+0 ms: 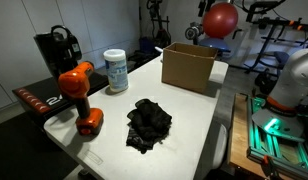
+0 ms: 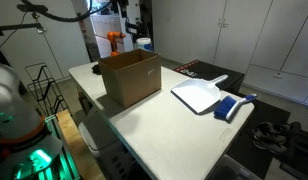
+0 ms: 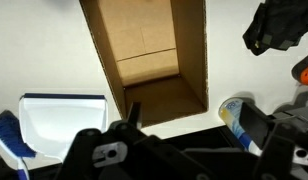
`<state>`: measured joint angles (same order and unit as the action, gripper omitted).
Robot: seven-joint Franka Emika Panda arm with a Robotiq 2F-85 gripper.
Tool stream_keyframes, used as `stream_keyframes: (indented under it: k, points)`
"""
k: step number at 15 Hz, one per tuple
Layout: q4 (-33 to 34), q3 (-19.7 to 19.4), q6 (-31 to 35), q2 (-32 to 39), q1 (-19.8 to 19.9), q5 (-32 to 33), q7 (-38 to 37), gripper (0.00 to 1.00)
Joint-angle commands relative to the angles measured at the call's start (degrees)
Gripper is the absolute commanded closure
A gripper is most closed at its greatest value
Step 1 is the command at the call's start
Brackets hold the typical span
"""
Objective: Turn the box upright
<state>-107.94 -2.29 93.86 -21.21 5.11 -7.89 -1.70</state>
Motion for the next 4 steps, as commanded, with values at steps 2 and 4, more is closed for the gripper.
stream_keyframes:
  k: [2, 4]
  points:
    - [0.25, -0.55, -0.45, 0.11, -0.68, 0.22, -0.70, 0.00]
    - [0.25, -0.54, -0.57, 0.11, -0.67, 0.22, -0.78, 0.00]
